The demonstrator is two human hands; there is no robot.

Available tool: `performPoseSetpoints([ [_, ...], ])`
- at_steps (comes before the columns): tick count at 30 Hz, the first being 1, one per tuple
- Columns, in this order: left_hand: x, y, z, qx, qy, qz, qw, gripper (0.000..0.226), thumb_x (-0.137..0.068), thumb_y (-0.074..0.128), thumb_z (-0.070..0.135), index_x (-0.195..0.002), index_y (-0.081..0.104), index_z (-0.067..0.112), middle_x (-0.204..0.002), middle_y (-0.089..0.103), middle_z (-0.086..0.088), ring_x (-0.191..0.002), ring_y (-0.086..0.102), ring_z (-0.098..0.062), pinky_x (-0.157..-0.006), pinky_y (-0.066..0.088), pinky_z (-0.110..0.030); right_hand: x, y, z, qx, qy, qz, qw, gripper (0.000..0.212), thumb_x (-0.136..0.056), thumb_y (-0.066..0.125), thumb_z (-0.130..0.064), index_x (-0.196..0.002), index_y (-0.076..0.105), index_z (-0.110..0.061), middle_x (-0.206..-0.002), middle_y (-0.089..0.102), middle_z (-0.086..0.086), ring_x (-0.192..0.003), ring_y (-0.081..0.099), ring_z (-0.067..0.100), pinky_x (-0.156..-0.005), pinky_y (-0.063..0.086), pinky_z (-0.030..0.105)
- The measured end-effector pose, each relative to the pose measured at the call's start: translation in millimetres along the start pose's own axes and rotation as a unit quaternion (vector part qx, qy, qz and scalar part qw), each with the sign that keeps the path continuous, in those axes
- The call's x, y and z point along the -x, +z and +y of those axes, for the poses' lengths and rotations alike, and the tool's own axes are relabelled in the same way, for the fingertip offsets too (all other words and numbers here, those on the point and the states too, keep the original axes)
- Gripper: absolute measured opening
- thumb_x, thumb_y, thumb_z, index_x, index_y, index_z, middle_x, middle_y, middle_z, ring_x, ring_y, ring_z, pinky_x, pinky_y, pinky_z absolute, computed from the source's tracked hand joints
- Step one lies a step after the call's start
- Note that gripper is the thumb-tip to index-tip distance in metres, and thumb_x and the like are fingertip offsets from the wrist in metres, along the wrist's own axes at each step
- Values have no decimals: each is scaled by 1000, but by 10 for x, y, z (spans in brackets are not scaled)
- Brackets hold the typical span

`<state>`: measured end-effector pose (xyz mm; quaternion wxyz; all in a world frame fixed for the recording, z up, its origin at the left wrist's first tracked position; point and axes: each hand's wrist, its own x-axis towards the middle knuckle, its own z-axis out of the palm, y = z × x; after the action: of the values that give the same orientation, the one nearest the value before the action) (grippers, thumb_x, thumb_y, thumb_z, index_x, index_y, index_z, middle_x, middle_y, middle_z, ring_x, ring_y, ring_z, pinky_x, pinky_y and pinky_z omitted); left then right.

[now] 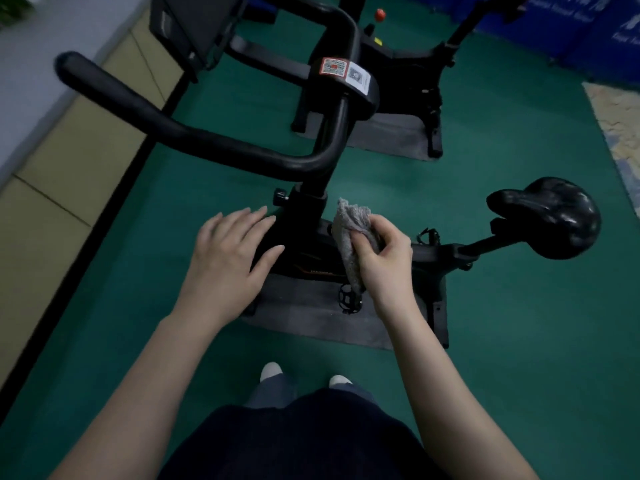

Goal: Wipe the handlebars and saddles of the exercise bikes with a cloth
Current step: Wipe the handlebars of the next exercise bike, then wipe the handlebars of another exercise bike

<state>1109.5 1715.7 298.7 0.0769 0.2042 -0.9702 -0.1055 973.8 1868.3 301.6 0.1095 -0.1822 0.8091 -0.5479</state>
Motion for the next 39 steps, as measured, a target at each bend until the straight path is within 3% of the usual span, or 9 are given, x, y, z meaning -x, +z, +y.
performPoseSetpoints([
  [9,358,261,494,-23,-164,-22,986,64,-94,17,54,-145,36,19,-147,42,5,-144,19,-12,-118,2,-37,-175,-484,204,23,-69,-109,991,17,-86,59,-3,-81,57,-19,-68,53,-16,-63,48,-2,-66,38,20],
  [13,608,375,825,-21,-238,-15,971,63,-95,16,56,-147,32,22,-150,37,8,-145,14,-9,-119,-1,-36,-231,-600,285,24,-94,-173,980,16,-86,59,-3,-80,58,-18,-67,54,-12,-65,48,4,-66,39,20],
  [16,856,418,1036,-20,-300,5,954,61,-96,21,54,-146,33,22,-151,36,7,-145,16,-9,-118,-2,-34,-186,-573,269,15,-128,-241,962,17,-86,58,-1,-77,59,-16,-64,54,-10,-59,46,-1,-59,37,15],
  [21,1379,407,1272,-12,-414,26,910,61,-95,25,54,-146,36,22,-151,36,6,-144,19,-10,-119,3,-35,-4,-366,201,7,-169,-364,916,13,-88,57,-6,-92,65,-14,-77,63,-11,-74,57,1,-68,44,19],
  [26,1953,350,1384,1,-524,42,850,61,-95,27,55,-147,32,24,-154,30,6,-143,20,-12,-116,13,-34,264,-103,75,-8,-222,-436,872,10,-88,59,-5,-90,63,-14,-74,59,-14,-69,53,-7,-64,39,7],
  [30,2403,304,1529,7,-597,64,800,59,-96,31,52,-147,33,22,-154,30,4,-143,23,-15,-115,18,-37,525,93,-24,-12,-222,-488,844,20,-87,62,-6,-107,65,-5,-95,68,-2,-90,61,6,-81,47,18],
  [36,3025,305,1825,17,-680,97,727,57,-97,35,50,-146,34,22,-154,29,4,-142,23,-15,-114,21,-38,1095,339,-134,-16,-248,-555,794,18,-85,63,-3,-103,66,-6,-91,66,-3,-86,61,10,-78,44,17],
  [39,3320,320,1983,0,-701,102,706,56,-98,34,52,-145,37,21,-153,33,3,-142,25,-15,-116,19,-37,1454,402,-165,-19,-258,-587,767,19,-85,64,-3,-103,66,-7,-88,66,-8,-82,60,6,-75,43,9],
])
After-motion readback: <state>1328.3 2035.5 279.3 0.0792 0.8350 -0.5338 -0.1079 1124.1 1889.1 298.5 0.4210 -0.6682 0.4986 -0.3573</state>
